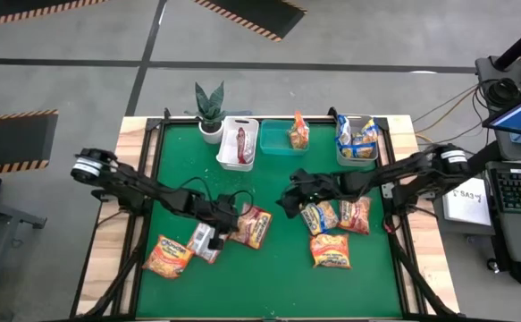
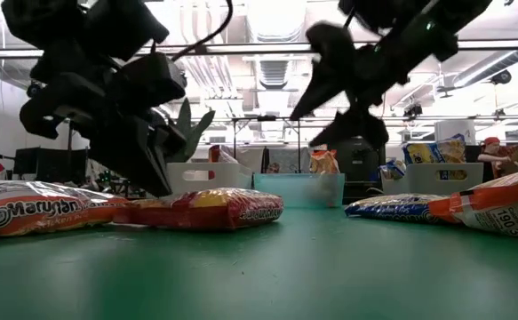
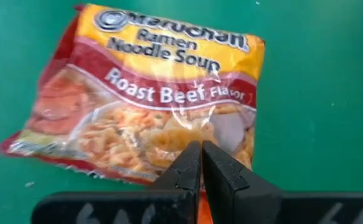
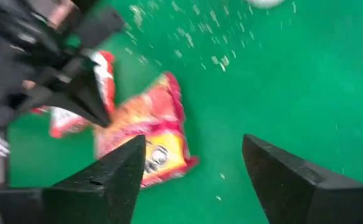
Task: Sort Maruchan noodles
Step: Put the red noodle pack into the white bin
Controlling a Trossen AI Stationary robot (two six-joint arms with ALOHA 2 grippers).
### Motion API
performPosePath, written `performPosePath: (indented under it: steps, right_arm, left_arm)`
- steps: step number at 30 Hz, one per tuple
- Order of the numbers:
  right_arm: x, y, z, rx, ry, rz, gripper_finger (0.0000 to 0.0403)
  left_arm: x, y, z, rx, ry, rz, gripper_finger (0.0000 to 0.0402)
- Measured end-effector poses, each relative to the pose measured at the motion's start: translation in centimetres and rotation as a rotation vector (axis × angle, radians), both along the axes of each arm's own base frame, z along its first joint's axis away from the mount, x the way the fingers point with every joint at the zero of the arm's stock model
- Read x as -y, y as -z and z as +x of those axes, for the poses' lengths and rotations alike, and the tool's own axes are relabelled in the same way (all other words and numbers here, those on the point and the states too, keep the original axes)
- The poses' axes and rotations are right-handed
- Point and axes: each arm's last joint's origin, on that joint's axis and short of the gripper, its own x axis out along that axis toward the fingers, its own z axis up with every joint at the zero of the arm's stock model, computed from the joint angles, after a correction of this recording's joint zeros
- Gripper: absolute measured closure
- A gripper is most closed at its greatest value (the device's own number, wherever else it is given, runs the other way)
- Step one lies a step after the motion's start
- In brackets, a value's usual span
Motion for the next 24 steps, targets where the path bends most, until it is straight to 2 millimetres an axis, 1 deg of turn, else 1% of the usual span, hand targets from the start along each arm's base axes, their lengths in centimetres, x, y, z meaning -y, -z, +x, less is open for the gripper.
performPosePath:
  steps: [4,11,16,24]
  right_arm:
    - [-0.1,2.2,1.0,-0.037,-0.020,0.038,0.0112]
    - [-0.2,4.5,3.1,0.049,-0.118,0.160,0.0073]
    - [0.4,5.9,3.9,0.025,-0.121,0.184,0.0062]
    - [0.6,6.9,5.4,0.011,-0.166,0.155,0.0061]
  left_arm:
    - [0.2,0.6,0.3,-0.008,0.000,-0.032,0.0402]
    - [0.3,1.1,0.5,-0.020,-0.005,-0.063,0.0402]
    - [0.3,1.1,0.5,-0.026,-0.006,-0.067,0.0402]
    - [0.2,1.3,0.4,-0.028,-0.007,-0.066,0.0402]
